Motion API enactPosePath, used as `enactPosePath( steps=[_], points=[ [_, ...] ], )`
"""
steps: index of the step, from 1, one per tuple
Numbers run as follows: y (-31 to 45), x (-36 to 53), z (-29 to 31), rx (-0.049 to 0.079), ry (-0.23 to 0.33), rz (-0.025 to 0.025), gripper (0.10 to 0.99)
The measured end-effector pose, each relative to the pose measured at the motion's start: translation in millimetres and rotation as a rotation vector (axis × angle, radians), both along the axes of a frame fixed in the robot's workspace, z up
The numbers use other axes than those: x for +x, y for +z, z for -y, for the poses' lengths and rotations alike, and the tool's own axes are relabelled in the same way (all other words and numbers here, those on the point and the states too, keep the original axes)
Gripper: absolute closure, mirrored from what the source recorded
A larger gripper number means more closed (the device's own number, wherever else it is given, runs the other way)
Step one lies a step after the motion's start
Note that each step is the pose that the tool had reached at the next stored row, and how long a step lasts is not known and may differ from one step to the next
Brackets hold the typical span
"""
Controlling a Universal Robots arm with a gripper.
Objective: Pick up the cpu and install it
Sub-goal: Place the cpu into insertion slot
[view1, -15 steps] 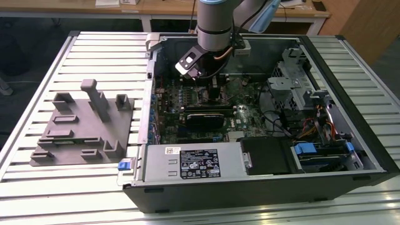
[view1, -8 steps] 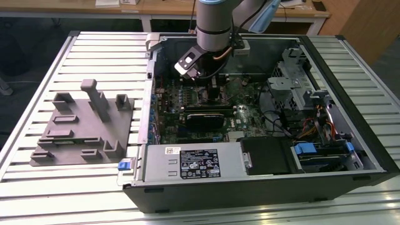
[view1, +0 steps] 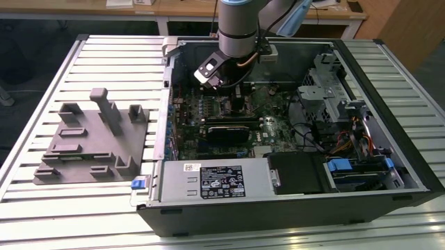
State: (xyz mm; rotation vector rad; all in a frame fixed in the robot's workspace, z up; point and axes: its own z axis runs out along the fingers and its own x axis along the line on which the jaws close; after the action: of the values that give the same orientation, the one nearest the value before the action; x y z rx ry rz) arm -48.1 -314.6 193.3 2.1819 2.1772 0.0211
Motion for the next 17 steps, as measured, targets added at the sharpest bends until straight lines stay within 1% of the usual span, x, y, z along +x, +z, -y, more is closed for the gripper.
enactPosePath(
  steps=[5, 6, 10, 13, 17],
  points=[
    [-0.3, 0.1, -0.1, 0.001, 0.0, 0.0004, 0.537],
    [-0.2, 0.0, -0.1, 0.0, 0.0, 0.0003, 0.475],
    [0.2, -0.1, 0.0, 0.001, 0.0, -0.0002, 0.475],
    [0.8, 0.0, 0.0, 0.007, 0.0, 0.0001, 0.475],
    [3.4, 0.0, -0.1, 0.009, 0.0, 0.0001, 0.475]
  ],
)
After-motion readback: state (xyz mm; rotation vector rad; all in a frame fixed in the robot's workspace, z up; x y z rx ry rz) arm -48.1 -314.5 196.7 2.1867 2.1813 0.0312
